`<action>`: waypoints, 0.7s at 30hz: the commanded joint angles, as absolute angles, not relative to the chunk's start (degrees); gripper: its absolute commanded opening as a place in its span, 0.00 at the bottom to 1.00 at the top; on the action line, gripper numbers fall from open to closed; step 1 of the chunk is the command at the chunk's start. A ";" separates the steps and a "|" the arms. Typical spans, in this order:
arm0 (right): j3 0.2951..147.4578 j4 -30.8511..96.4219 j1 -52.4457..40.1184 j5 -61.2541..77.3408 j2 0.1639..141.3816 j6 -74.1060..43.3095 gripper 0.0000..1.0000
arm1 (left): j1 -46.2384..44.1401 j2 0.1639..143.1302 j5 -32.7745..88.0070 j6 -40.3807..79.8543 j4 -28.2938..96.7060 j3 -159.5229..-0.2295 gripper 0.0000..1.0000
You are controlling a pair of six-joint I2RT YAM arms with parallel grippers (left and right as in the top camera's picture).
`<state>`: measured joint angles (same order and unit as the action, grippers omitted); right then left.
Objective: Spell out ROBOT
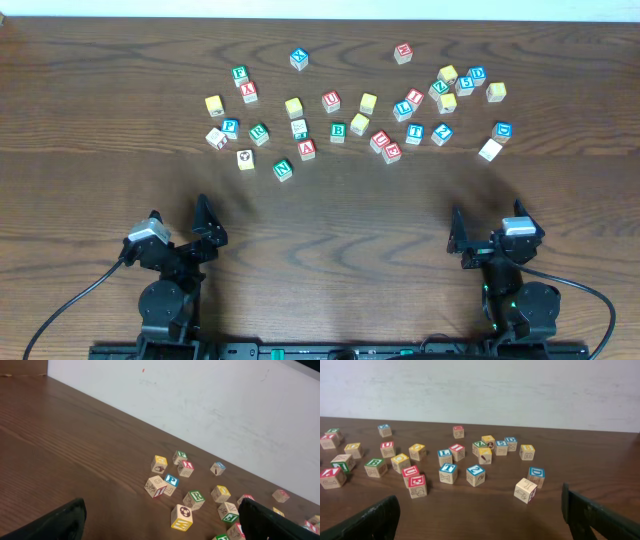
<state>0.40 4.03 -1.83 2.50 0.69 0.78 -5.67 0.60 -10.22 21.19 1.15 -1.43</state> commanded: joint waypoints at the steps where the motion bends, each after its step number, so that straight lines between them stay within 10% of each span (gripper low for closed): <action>1: 0.32 4.27 -1.54 1.63 0.38 0.25 0.99 | -5.48 0.27 -10.57 21.10 3.18 -0.23 0.96; 21: 0.32 4.27 -1.54 1.63 0.38 0.25 0.99 | -5.48 0.27 -8.03 18.50 1.50 -0.84 0.96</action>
